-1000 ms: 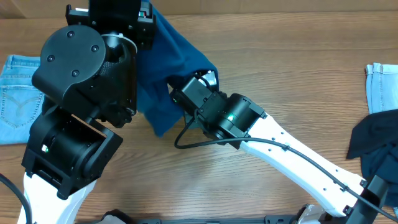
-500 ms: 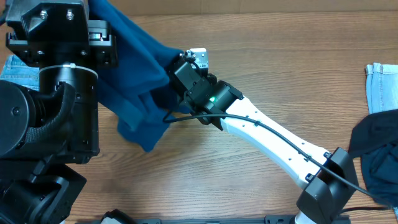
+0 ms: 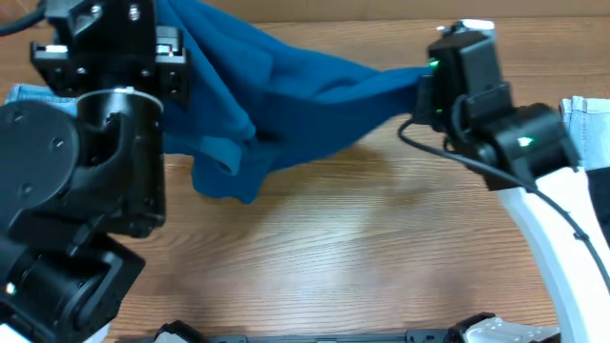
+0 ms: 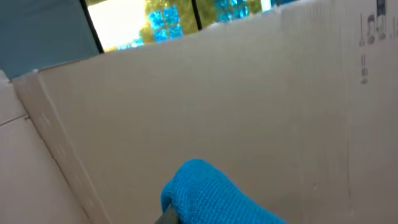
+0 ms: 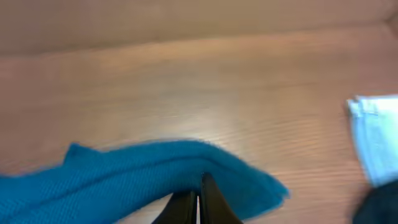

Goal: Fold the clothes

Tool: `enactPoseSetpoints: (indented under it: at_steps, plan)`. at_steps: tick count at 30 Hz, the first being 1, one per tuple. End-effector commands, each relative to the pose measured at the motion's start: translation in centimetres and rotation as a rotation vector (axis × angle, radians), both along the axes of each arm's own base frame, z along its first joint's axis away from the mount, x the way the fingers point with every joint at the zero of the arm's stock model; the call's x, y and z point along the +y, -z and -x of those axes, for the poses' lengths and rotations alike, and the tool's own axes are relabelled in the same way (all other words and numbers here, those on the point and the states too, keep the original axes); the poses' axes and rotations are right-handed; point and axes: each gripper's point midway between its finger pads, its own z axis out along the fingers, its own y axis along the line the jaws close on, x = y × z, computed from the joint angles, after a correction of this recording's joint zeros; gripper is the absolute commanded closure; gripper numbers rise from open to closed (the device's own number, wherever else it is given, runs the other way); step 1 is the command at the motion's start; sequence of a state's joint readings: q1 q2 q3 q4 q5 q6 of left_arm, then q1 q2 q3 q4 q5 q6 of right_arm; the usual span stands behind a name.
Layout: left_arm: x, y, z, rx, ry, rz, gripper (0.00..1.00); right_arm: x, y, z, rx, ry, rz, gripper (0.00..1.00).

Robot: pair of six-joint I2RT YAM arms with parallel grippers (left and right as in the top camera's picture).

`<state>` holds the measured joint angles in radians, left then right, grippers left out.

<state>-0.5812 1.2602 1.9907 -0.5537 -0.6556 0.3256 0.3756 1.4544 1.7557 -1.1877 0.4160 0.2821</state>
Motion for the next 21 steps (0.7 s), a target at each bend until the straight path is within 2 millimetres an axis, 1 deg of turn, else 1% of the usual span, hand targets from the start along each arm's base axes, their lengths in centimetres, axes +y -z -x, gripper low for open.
enactPoseSetpoints:
  at_steps: [1, 3, 4, 5, 6, 8, 10, 11, 13, 14, 15, 16, 18, 19, 20, 21]
  plan:
    - [0.2, 0.5, -0.1, 0.033, -0.023, -0.034, 0.96, -3.0, -5.0, 1.5, -0.077, 0.036, 0.014, 0.96]
    - [0.5, 1.8, -0.1, 0.088, -0.041, -0.051, 0.96, -4.7, -7.8, 2.9, -0.110, 0.068, 0.009, 0.96]
    - [0.7, 2.3, 0.2, 0.107, -0.040, -0.055, 0.96, -5.3, -9.1, 3.6, -0.129, 0.076, 0.009, 0.96]
    - [0.9, 3.1, 0.4, 0.140, -0.040, -0.067, 0.96, -6.1, -11.0, 4.5, -0.167, 0.085, 0.011, 0.96]
    - [1.3, 3.8, 0.9, 0.168, -0.038, -0.056, 0.96, -6.6, -12.3, 5.2, -0.194, 0.085, 0.017, 0.96]
    - [1.7, 4.5, 1.6, 0.195, -0.038, -0.052, 0.96, -7.4, -14.2, 6.3, -0.234, 0.081, 0.037, 0.96]
    - [2.4, 4.5, 2.5, 0.195, -0.040, -0.023, 0.96, -8.6, -15.2, 7.0, -0.252, 0.106, 0.050, 0.96]
    - [3.2, 4.2, 2.9, 0.187, -0.061, -0.005, 0.96, -9.5, -15.2, 7.4, -0.247, 0.136, 0.055, 0.96]
    - [4.7, 4.4, 2.9, 0.191, -0.117, 0.013, 0.96, -10.2, -14.6, 7.8, -0.220, 0.158, 0.062, 0.96]
    - [5.5, 4.7, 2.9, 0.200, -0.142, 0.031, 0.96, -10.3, -14.2, 7.9, -0.199, 0.159, 0.067, 0.96]
    - [6.2, 5.5, 2.8, 0.225, -0.156, 0.058, 0.96, -10.3, -13.7, 8.0, -0.173, 0.155, 0.070, 0.96]
    - [6.2, 6.2, 2.5, 0.249, -0.142, 0.082, 0.96, -10.0, -13.3, 7.9, -0.159, 0.144, 0.065, 0.96]
    - [6.3, 7.8, 1.1, 0.312, -0.121, 0.114, 0.96, -9.6, -12.6, 7.0, -0.130, 0.124, 0.060, 0.96]
    - [6.4, 9.1, -0.3, 0.357, -0.113, 0.122, 0.96, -9.4, -12.0, 6.1, -0.105, 0.108, 0.076, 0.96]
    - [6.2, 9.9, -1.3, 0.387, -0.101, 0.121, 0.96, -9.2, -11.4, 5.2, -0.088, 0.098, 0.083, 0.96]
    - [5.9, 11.1, -3.0, 0.430, -0.080, 0.121, 0.96, -8.9, -10.7, 3.7, -0.068, 0.079, 0.091, 0.96]
